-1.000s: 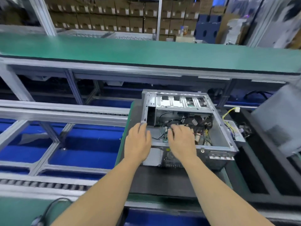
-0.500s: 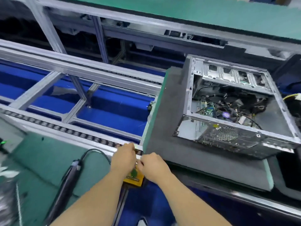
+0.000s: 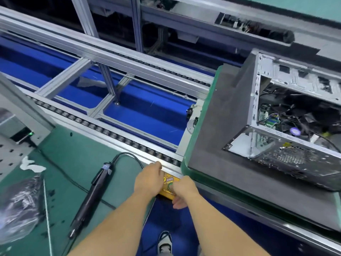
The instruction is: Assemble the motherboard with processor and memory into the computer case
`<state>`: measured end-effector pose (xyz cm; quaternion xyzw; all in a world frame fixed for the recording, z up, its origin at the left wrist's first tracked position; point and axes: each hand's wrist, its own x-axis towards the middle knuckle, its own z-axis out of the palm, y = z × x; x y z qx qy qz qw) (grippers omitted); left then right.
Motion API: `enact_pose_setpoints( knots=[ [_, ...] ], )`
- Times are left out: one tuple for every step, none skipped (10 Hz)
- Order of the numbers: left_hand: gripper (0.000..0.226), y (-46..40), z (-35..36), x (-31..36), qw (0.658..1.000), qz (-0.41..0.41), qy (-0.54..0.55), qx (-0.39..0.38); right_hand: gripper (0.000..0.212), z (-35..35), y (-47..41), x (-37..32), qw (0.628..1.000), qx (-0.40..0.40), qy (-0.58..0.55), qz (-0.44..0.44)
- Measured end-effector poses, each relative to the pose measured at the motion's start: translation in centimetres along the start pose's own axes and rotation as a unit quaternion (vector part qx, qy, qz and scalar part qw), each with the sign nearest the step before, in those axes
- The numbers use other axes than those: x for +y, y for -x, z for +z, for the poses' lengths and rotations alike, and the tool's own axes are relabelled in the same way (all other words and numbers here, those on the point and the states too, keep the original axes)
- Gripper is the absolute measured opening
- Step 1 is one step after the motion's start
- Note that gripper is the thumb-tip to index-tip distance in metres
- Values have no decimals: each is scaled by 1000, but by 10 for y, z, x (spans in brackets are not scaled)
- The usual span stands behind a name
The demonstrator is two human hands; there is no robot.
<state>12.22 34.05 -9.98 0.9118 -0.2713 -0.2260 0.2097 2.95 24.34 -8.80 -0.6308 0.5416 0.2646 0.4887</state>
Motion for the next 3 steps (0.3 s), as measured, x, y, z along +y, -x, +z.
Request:
enact_pose_setpoints(
  knots=[
    [15, 3, -7, 3, 1000, -3, -3, 4, 18, 2, 7, -6, 998, 20, 52, -11],
    [14, -5, -16, 14, 999, 19, -15, 43, 24, 0, 20, -7, 991, 3, 127, -46],
    [22, -13, -31, 44, 996, 26, 4, 90, 29, -21, 33, -11, 989, -40, 101, -105]
  ],
)
